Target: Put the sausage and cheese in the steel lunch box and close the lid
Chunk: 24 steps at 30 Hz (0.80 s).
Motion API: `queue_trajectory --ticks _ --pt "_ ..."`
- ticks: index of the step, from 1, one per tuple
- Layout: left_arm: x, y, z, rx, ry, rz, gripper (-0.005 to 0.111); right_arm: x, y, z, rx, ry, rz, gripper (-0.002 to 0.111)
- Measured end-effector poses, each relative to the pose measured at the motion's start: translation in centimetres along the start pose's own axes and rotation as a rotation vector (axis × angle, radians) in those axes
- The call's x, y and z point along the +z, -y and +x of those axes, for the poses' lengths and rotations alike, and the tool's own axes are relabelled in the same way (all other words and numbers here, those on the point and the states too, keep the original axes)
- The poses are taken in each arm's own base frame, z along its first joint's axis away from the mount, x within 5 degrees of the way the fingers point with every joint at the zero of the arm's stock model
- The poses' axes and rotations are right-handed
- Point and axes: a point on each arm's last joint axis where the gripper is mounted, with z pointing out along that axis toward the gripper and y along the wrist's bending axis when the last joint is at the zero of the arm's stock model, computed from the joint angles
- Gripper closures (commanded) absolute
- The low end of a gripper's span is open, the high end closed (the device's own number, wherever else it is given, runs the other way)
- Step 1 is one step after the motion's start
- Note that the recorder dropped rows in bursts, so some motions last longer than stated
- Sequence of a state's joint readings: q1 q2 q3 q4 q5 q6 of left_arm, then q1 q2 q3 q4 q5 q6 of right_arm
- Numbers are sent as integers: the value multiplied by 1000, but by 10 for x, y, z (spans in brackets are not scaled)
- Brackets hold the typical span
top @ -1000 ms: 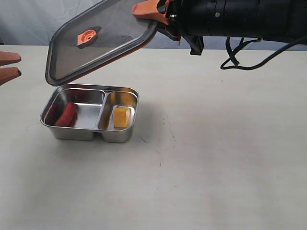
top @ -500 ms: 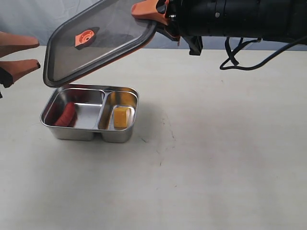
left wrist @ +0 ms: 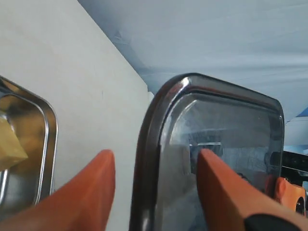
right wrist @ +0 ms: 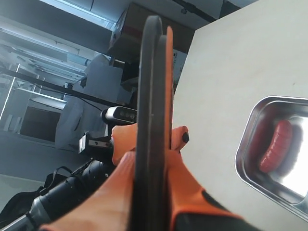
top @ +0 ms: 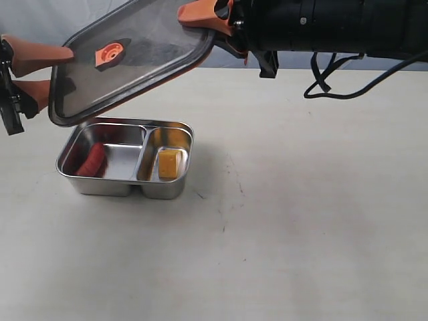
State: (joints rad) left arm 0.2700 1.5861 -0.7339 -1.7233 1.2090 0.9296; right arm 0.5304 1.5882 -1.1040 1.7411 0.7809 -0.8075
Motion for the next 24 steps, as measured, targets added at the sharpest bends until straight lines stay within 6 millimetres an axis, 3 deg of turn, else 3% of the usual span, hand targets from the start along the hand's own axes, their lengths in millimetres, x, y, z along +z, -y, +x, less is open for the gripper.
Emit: queue_trajectory --ticks 5,11,24 --pt "4 1 3 9 -14 7 61 0 -1 1 0 -9 -9 109" --pt "3 4 1 6 5 20 106 0 1 0 3 4 5 109" --pt "4 15 -11 84 20 3 106 5 4 2 -20 32 73 109"
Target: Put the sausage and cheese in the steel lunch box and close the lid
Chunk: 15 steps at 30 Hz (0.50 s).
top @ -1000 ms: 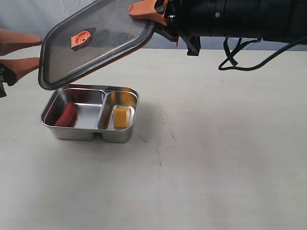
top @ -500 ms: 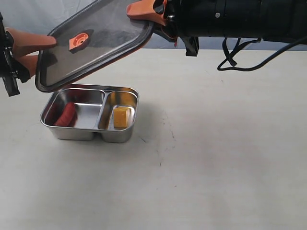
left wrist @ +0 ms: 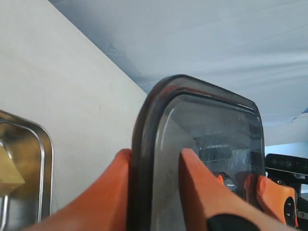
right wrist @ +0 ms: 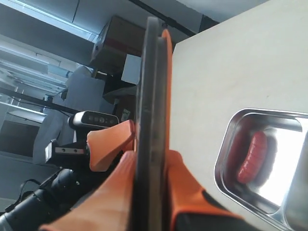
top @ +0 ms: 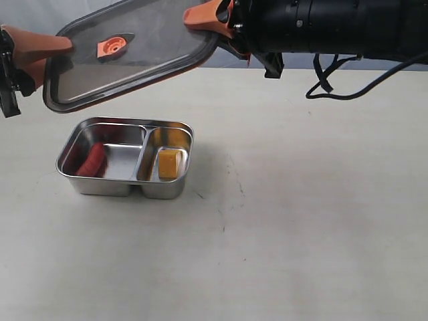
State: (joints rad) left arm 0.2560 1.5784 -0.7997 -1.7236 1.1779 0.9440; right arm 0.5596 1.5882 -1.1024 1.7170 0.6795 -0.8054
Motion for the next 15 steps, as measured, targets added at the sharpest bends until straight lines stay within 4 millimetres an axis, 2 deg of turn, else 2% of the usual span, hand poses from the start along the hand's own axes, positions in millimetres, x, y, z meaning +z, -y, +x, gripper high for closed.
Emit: queue_trajectory --ticks 9,15 --pt "-11 -7 -9 100 -38 -135 106 26 27 12 67 -59 59 109" --pt "-18 -16 -5 114 -114 -227 106 35 38 19 83 -104 71 109"
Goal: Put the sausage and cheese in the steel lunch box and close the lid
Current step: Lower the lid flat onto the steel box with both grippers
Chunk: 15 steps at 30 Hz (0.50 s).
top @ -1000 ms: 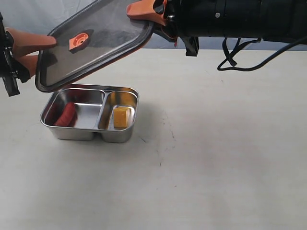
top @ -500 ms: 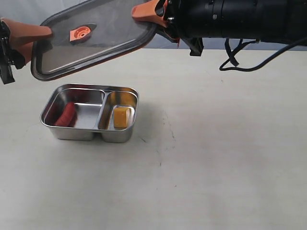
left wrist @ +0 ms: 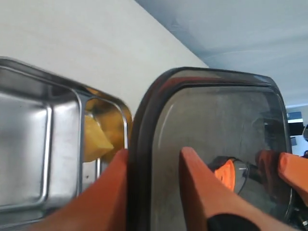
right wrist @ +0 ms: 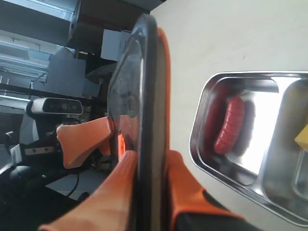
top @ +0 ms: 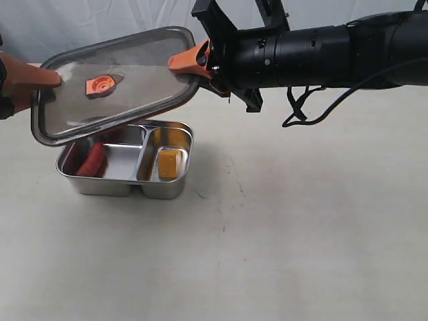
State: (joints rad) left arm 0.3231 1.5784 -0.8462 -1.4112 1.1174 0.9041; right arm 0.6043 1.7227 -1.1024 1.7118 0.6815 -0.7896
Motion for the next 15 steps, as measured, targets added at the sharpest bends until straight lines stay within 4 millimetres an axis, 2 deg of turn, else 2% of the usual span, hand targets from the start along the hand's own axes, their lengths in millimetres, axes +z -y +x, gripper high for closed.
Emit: queue_trajectory --ticks 10,15 --pt "7 -21 -7 16 -61 -85 106 22 14 32 84 -5 112 109" --pt "12 -30 -13 18 -99 -92 106 25 15 36 93 4 133 109"
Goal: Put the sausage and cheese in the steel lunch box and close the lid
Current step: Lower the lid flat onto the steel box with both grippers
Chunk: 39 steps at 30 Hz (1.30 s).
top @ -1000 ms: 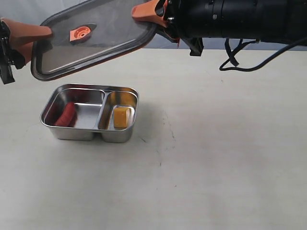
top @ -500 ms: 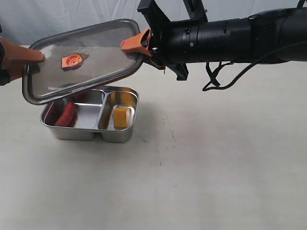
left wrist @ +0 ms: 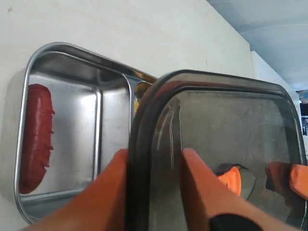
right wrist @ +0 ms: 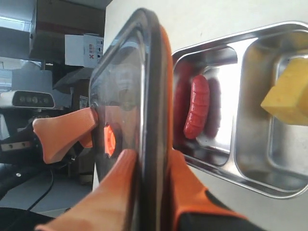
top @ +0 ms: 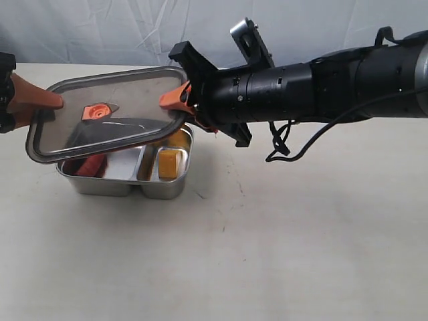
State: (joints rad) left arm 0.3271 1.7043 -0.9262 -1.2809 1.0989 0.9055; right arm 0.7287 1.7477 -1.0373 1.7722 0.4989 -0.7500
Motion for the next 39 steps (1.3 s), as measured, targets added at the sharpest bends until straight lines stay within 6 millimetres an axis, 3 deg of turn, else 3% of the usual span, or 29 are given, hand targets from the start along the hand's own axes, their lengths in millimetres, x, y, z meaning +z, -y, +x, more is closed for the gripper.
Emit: queue_trajectory --ticks 5,10,16,24,32,39 --pt "5 -6 -9 -1 -25 21 106 2 2 1 3 -1 7 109" --pt "8 -11 -18 30 -47 15 106 13 16 2 26 -26 38 109" --pt "16 -26 -21 21 -83 -7 106 29 32 11 53 -66 82 109" --pt "29 -39 -26 32 -110 -11 106 35 38 15 52 -68 117 109" --pt "56 -38 -32 71 -130 -32 106 36 47 11 22 -25 187 109" --pt "60 -35 -39 104 -130 -46 106 39 54 12 21 -21 217 109"
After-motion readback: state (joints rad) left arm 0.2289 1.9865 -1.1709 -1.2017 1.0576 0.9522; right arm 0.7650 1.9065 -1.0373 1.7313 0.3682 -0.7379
